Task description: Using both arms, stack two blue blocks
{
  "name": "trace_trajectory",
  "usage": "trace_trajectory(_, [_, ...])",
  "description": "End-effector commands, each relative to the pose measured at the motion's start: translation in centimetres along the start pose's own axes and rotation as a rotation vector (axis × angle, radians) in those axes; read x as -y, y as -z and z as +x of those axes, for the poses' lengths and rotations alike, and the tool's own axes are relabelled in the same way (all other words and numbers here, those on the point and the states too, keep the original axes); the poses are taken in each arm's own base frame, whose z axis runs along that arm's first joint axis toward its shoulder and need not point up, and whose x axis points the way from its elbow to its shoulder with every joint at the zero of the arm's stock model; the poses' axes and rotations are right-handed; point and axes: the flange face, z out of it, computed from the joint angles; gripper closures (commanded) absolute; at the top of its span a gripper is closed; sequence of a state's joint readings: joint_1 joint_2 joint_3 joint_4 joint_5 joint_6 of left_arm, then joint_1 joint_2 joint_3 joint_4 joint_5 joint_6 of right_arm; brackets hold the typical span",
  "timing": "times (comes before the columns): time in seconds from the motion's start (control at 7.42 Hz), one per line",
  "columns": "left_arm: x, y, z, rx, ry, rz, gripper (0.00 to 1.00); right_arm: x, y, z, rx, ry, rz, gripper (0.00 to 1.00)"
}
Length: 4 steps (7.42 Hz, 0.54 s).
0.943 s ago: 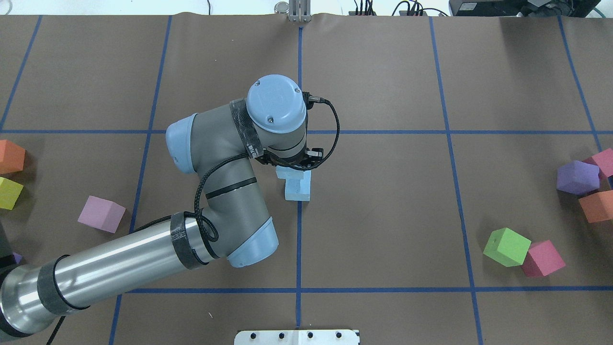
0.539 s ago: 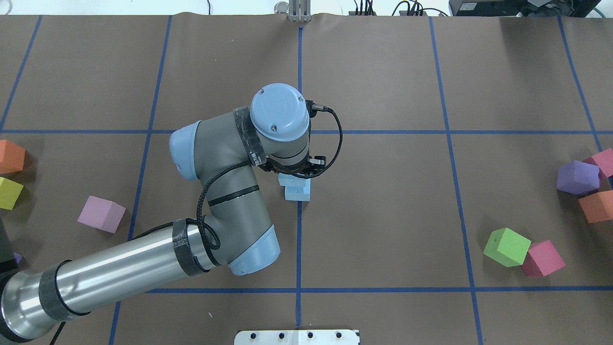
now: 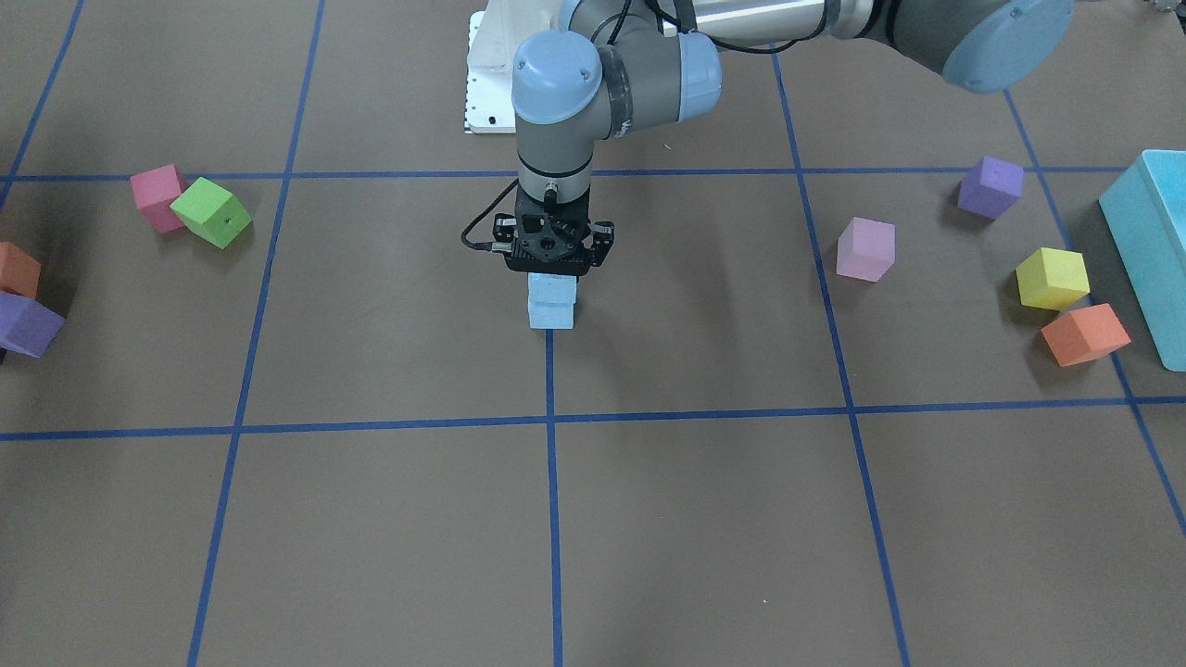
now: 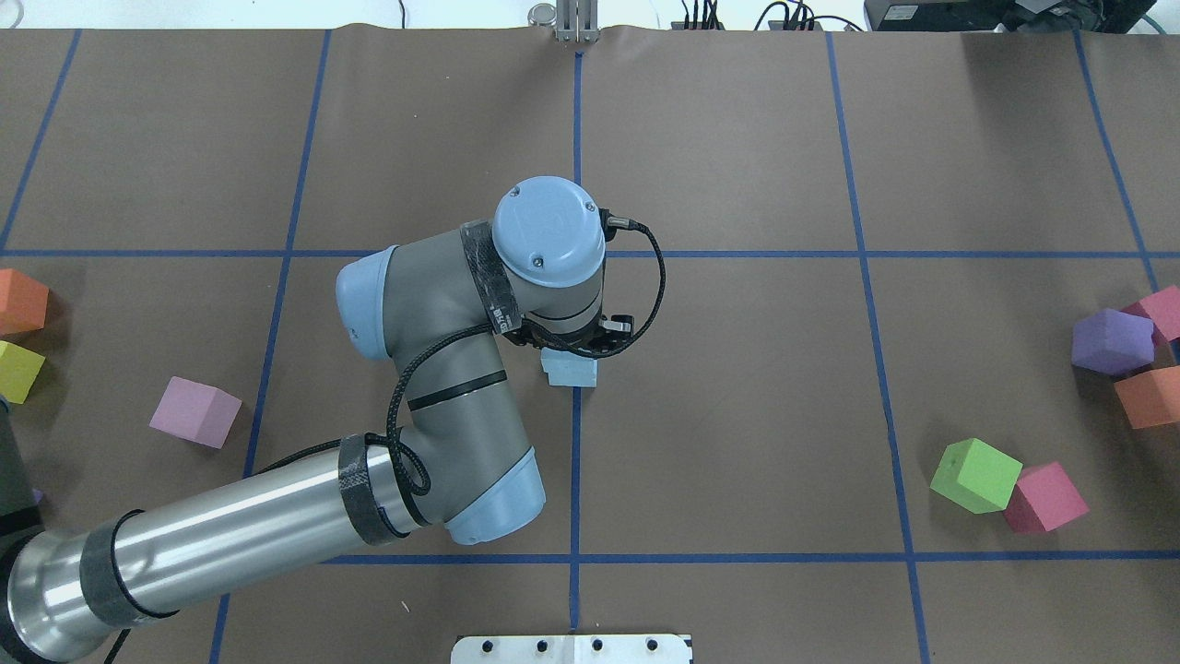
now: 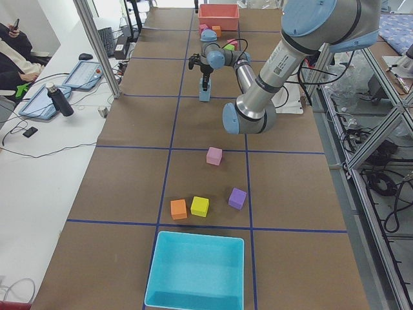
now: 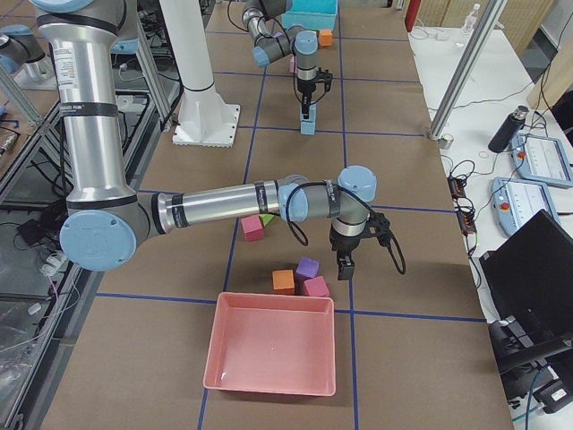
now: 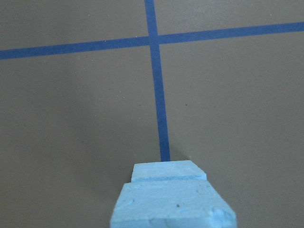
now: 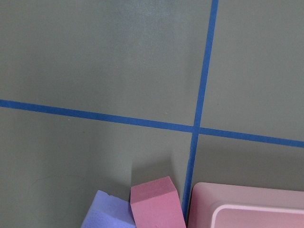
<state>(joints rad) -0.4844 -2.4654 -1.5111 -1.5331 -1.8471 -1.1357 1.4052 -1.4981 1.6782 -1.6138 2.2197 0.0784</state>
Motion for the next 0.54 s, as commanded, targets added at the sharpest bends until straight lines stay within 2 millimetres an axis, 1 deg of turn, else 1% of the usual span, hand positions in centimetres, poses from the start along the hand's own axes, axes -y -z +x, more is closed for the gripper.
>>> trace_trajectory(0.0, [-0.58, -0.32, 0.32, -0.003, -0.005, -0.014, 0.82, -0.1, -0.08, 0.07, 0.0, -0.001, -0.002, 0.0])
trace_trajectory(0.13, [-0.56, -0.62, 0.18, 0.002, -0.005, -0.016, 0.81, -0.1, -0.08, 0.07, 0.0, -0.001, -0.002, 0.0])
trace_trajectory(0.27, [-0.56, -0.62, 0.18, 0.002, -0.005, -0.016, 0.77, -0.11, -0.03, 0.13, 0.0, -0.004, -0.001, 0.0])
trace_trajectory(0.4, [-0.56, -0.62, 0.18, 0.002, -0.005, -0.016, 0.67, -0.1, -0.08, 0.07, 0.0, -0.003, -0.002, 0.0])
